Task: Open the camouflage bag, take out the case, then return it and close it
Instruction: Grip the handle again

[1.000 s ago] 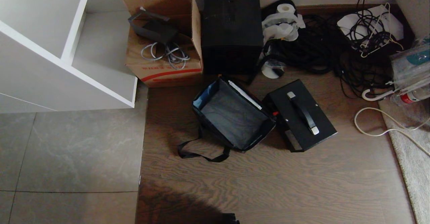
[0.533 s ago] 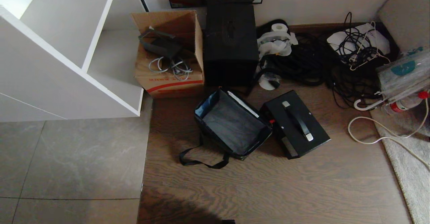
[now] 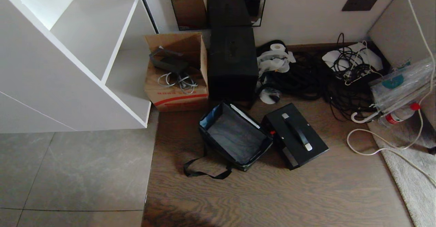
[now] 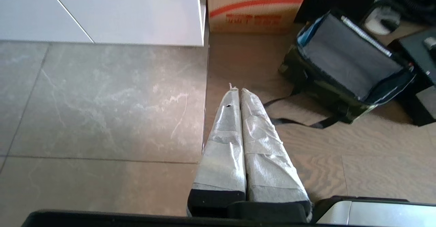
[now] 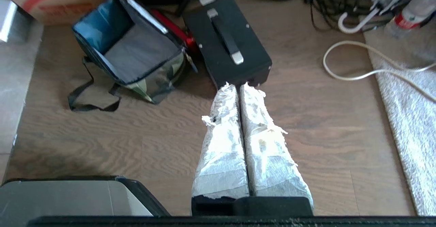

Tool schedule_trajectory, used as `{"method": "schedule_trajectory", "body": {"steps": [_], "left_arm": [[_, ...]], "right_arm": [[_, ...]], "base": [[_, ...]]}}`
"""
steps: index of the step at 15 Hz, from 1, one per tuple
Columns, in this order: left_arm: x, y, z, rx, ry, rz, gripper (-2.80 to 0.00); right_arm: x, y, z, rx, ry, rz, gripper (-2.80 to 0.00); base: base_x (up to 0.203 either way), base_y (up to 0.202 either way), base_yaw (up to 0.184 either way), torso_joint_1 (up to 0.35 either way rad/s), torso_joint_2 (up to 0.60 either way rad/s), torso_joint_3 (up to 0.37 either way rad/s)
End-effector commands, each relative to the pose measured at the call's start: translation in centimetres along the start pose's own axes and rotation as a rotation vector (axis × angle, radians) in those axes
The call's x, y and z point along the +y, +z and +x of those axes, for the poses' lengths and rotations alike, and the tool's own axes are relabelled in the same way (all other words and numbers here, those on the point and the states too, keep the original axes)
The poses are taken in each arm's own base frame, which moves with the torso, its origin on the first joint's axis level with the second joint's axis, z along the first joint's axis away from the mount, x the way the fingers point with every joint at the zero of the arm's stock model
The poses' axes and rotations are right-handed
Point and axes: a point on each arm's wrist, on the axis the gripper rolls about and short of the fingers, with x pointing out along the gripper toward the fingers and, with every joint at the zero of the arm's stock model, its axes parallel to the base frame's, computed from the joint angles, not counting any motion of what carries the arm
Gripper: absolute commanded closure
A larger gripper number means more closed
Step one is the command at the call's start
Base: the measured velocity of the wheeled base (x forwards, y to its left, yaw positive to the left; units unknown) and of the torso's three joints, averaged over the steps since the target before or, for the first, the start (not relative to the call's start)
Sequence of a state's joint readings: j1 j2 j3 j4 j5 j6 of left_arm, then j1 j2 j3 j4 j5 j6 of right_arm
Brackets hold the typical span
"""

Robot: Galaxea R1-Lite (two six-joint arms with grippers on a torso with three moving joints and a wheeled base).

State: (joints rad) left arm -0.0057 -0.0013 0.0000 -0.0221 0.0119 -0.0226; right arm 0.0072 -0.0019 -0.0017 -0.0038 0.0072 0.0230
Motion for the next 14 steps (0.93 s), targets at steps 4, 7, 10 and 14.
{"method": "schedule_trajectory", "body": {"steps": [4,7,10,14], "left_arm": [[0.00,-0.22,0.06,0.010,-0.001,0.004,0.00],[0.00,-0.20,0.06,0.008,-0.001,0.004,0.00],[0.00,-0.21,0.06,0.009,-0.001,0.004,0.00],[0.00,-0.22,0.06,0.010,-0.001,0.008,0.00]], "right_arm": [[0.00,0.01,0.02,0.001,0.001,0.000,0.00],[0.00,0.01,0.02,0.001,0.001,0.000,0.00],[0.00,0.01,0.02,0.001,0.001,0.000,0.00],[0.00,0.01,0.02,0.001,0.001,0.000,0.00]], "base": [[0.000,0.000,0.000,0.002,0.00,0.190],[0.000,0.000,0.000,0.002,0.00,0.058],[0.000,0.000,0.000,0.000,0.00,0.000],[0.000,0.000,0.000,0.000,0.00,0.000]]}}
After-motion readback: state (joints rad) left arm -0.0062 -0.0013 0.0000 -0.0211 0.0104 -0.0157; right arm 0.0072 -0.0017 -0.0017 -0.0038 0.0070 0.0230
